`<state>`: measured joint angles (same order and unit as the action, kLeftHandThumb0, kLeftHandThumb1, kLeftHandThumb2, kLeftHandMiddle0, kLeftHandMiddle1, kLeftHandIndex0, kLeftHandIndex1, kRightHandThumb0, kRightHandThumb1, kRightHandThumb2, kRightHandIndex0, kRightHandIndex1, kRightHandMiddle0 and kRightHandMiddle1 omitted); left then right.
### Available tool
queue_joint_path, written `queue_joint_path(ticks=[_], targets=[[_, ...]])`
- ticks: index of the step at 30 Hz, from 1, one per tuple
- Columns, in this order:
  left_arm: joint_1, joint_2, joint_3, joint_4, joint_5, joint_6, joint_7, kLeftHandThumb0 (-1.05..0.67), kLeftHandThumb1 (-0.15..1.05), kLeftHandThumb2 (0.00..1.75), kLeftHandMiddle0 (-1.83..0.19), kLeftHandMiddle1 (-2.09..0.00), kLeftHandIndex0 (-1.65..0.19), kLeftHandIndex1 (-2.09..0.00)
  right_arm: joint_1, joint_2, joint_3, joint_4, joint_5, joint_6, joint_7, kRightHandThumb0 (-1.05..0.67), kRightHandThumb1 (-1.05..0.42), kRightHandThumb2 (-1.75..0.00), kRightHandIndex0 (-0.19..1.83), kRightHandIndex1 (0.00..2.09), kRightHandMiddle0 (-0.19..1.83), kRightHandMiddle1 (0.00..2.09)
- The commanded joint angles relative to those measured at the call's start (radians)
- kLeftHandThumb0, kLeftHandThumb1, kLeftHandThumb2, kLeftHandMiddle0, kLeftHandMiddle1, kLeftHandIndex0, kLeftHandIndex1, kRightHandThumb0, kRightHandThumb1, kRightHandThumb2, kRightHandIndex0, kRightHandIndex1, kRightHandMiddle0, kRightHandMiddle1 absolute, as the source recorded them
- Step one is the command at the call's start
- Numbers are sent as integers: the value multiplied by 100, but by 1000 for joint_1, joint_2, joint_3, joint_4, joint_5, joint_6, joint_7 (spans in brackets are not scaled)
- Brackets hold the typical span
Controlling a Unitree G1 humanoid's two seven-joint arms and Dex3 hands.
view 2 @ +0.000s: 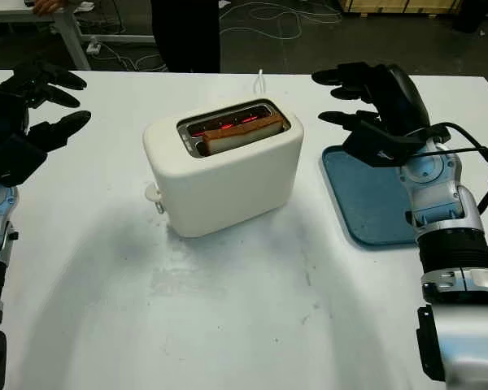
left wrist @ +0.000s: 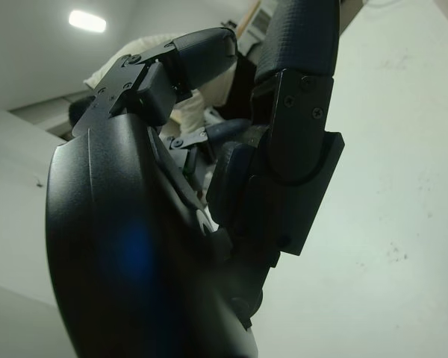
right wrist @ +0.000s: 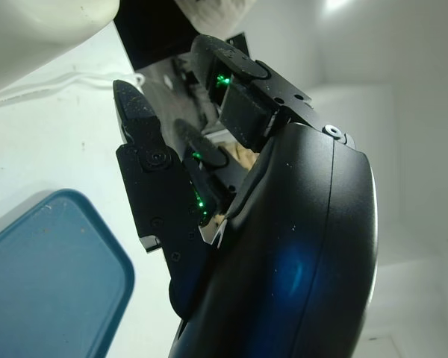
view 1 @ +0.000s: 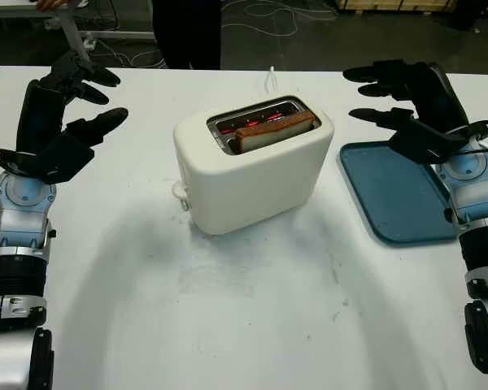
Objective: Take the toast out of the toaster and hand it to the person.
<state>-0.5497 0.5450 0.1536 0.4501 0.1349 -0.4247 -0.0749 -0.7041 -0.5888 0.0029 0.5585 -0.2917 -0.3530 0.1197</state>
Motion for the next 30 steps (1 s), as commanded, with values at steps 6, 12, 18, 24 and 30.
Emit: queue_joint_path(ticks=[6,12,18,24,30], targets=[[-1,16,-12,18,9,-32,-13,-94,92,6,-38,-133,-36,-120,-1,-5,-9,10,10,-6,-7,-29,-79,0,94,1,85,1],[-3,17,-11,26,3,-45,-16,-92,92,8,-40,-132,-38,-119,-1,-1,-12,15,12,-23,-17,-28,-79,0,96,2,87,1],[-3,14,-6,28,-8,-43,-28,-91,92,9,-42,-131,-39,-118,-2,-1,-8,10,7,-5,-16,-28,-79,0,96,1,87,1],[-6,9,-3,25,-21,-31,-34,-92,92,10,-43,-131,-40,-118,1,-3,-8,8,4,-7,-20,-30,-79,0,96,1,87,1],[-6,14,-8,27,-6,-36,-32,-93,92,12,-43,-131,-40,-117,-1,-4,-9,14,8,-20,-19,-28,-78,0,97,2,88,1]])
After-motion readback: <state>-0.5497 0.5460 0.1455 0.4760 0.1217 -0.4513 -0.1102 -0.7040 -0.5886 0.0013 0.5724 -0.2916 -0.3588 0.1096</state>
